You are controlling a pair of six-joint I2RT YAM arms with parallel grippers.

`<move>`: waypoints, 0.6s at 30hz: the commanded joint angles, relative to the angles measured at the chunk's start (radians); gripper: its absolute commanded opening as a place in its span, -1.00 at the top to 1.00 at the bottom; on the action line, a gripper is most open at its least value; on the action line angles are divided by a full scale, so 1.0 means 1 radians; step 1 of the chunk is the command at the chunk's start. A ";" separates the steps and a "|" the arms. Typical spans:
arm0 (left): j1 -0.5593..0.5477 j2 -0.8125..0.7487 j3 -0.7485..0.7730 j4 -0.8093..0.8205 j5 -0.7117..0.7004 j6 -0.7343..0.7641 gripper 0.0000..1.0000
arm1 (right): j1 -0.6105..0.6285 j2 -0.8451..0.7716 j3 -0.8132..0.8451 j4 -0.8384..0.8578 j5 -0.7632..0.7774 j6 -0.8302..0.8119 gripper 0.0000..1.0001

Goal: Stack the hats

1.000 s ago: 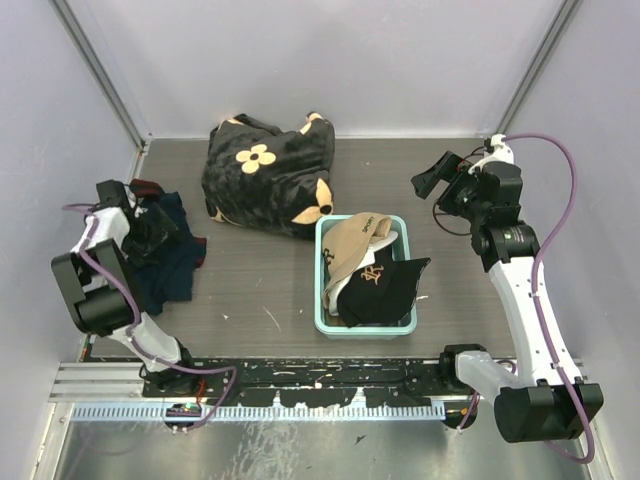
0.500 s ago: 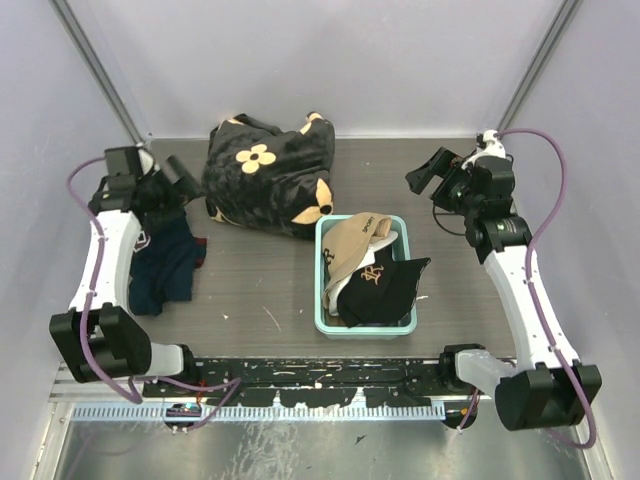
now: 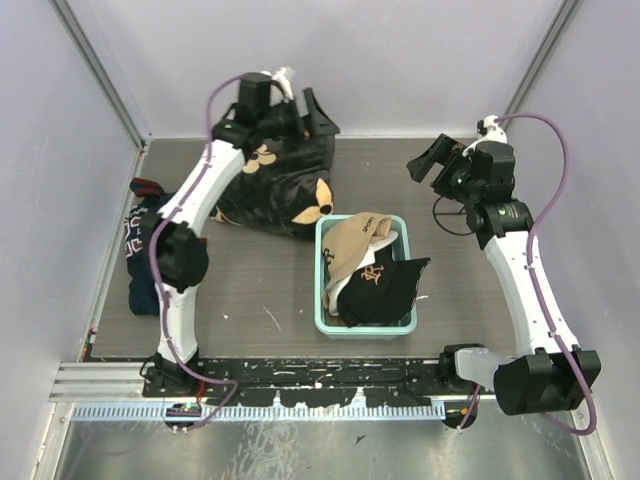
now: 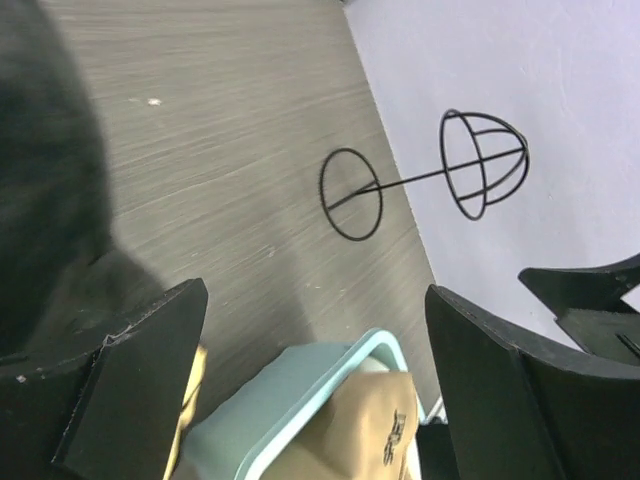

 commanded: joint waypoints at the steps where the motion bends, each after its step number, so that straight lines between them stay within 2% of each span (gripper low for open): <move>1: -0.087 0.217 0.258 -0.135 0.056 -0.024 -0.96 | 0.005 -0.047 0.065 -0.022 0.059 -0.054 -1.00; 3: -0.112 0.298 0.350 -0.207 0.006 0.000 -0.96 | 0.003 -0.061 0.063 -0.024 0.073 -0.059 -1.00; 6: -0.108 0.354 0.348 -0.251 -0.053 0.004 -0.96 | 0.002 -0.074 0.061 -0.035 0.076 -0.064 -1.00; 14: -0.085 0.365 0.139 -0.385 -0.255 0.160 -0.96 | 0.001 -0.089 0.063 -0.073 0.123 -0.106 -1.00; 18: -0.007 0.383 0.039 -0.402 -0.278 0.184 -0.96 | 0.001 -0.067 0.079 -0.085 0.124 -0.108 -1.00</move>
